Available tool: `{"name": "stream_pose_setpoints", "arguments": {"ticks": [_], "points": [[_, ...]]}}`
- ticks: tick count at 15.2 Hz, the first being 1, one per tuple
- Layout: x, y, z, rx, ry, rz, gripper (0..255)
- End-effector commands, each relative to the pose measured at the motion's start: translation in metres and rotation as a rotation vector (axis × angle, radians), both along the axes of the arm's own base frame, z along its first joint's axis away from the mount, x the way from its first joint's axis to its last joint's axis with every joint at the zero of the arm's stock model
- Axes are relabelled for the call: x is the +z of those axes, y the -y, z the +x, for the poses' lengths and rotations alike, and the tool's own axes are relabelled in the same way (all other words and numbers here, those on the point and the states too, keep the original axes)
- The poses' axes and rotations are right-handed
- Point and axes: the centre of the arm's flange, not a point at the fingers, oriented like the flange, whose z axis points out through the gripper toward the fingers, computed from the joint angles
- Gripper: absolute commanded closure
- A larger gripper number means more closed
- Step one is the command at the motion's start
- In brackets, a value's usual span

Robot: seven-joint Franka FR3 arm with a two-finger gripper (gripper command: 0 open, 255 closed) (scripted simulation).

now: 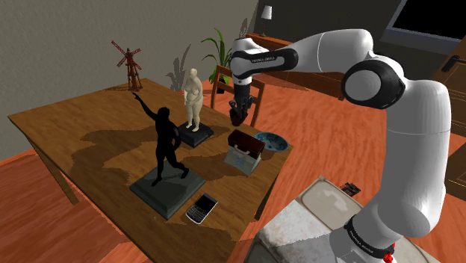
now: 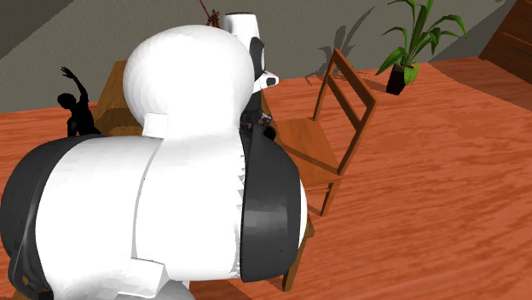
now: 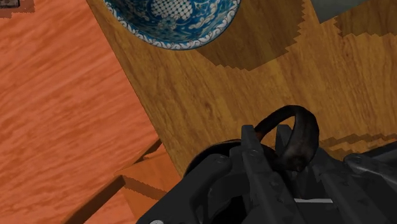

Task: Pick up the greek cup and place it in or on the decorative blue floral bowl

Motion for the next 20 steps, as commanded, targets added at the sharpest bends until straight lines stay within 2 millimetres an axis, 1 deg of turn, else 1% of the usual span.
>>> {"name": "stream_pose_setpoints", "arguments": {"ticks": [1, 16, 20], "points": [[0.011, -0.001, 0.0, 0.0, 0.0, 0.0, 255], [0.09, -0.001, 0.0, 0.0, 0.0, 0.0, 255], [0.097, 0.012, -0.051, 0.0, 0.0, 0.0, 255]]}}
